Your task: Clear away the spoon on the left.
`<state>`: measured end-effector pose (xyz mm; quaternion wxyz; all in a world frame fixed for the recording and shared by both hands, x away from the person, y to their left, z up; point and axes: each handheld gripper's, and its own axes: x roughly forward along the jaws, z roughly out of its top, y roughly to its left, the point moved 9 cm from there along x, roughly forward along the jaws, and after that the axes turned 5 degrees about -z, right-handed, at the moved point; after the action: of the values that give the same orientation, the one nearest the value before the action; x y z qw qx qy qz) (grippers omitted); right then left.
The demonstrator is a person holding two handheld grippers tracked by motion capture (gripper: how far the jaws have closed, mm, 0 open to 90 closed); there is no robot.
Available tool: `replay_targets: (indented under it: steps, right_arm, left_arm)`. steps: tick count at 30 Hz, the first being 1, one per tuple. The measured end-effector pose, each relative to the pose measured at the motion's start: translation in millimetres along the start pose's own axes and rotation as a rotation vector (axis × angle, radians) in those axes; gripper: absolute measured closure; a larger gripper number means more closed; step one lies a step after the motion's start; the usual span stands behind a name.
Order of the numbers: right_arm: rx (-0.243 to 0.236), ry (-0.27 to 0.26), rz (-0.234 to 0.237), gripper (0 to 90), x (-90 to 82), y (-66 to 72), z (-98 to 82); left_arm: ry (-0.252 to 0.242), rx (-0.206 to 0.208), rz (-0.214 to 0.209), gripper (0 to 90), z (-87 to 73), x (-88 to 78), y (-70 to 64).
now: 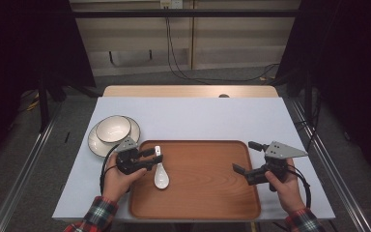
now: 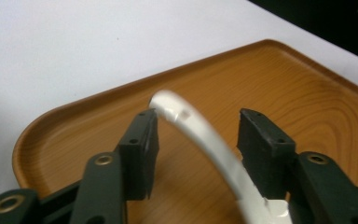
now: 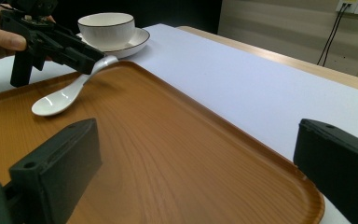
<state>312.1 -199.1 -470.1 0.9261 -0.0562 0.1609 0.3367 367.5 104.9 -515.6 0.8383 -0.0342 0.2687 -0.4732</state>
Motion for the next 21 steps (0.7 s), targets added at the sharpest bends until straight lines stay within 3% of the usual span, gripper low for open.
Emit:
replay_targets:
  steps: [11,21]
  right_arm:
    - [0.001,-0.005,-0.007,0.2,-0.2,-0.1,0.6]
    - [-0.001,-0.003,-0.005,0.2,-0.3,0.4,0.5]
  left_arm:
    - [-0.04,0.01,0.004,43.7,8.6,-8.4,1.1]
    - [-0.082,0.038,-0.027,36.5,21.3,-16.7,-4.8]
